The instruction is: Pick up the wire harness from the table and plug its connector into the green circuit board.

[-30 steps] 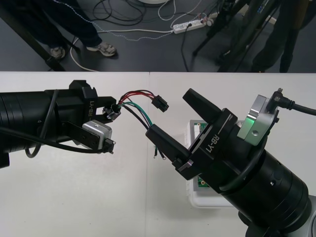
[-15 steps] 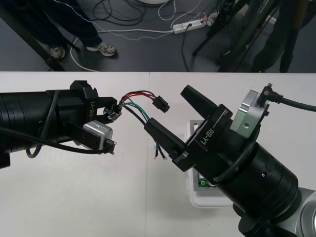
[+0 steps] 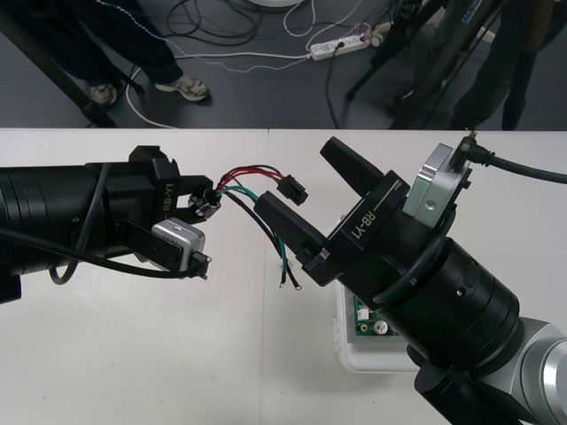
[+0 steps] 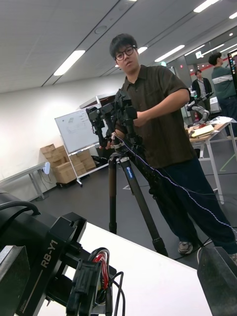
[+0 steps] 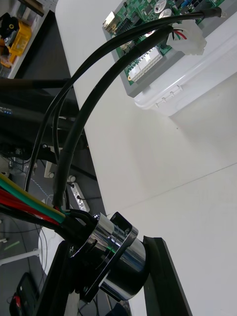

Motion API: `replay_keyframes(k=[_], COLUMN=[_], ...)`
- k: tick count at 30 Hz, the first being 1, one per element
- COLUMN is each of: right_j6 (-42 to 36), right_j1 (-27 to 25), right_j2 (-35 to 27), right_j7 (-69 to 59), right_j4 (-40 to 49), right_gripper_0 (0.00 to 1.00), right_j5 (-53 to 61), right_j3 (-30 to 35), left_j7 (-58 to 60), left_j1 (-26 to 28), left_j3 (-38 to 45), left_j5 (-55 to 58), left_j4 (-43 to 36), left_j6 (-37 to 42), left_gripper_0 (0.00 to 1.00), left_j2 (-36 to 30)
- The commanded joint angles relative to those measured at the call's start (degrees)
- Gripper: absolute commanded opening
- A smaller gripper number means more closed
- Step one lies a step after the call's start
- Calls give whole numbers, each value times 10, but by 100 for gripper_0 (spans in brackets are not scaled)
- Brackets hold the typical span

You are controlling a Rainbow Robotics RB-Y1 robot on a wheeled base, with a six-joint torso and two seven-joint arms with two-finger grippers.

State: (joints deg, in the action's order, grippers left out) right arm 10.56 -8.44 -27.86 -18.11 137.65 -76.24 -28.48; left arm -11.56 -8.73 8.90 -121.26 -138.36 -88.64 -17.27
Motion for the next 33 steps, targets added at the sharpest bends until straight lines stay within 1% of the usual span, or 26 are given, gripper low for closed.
replay_keyframes(k=[1, 19, 21, 23, 24, 25, 26, 27, 28, 33], right_j6=[-5, -6, -6, -6, -6, -6, -6, -6, -6, -6], right_j1=[13, -4, -7, -8, -8, -8, -9, -10, -11, -11], right_j2=[7, -3, -5, -6, -7, -7, -7, -8, -9, -12], right_j7=[-19, -16, -15, -14, -14, -14, -14, -14, -14, -13], right_j4=[8, 7, 8, 8, 8, 8, 7, 8, 7, 8], right_gripper_0=[100, 99, 87, 69, 42, 25, 22, 15, 0, 0], right_j5=[-4, -4, -4, -4, -4, -4, -4, -4, -5, -5], right_j3=[-14, -14, -14, -16, -17, -18, -18, -18, -18, -18], left_j7=[-28, -28, -29, -29, -29, -29, -29, -29, -29, -29], left_j1=[11, 10, 10, 11, 11, 10, 10, 11, 11, 11], left_j3=[-12, -12, -12, -12, -12, -12, -12, -12, -12, -12], left_j5=[-1, -2, -2, -2, -2, -2, -2, -2, -2, -2], left_j4=[-20, -20, -20, -19, -20, -19, -20, -20, -19, -20], left_j6=[20, 20, 20, 20, 20, 20, 21, 21, 21, 21], left_gripper_0=[0, 0, 0, 0, 0, 0, 0, 0, 0, 0], left_j2=[-13, -13, -14, -13, -13, -13, -14, -13, -14, -13])
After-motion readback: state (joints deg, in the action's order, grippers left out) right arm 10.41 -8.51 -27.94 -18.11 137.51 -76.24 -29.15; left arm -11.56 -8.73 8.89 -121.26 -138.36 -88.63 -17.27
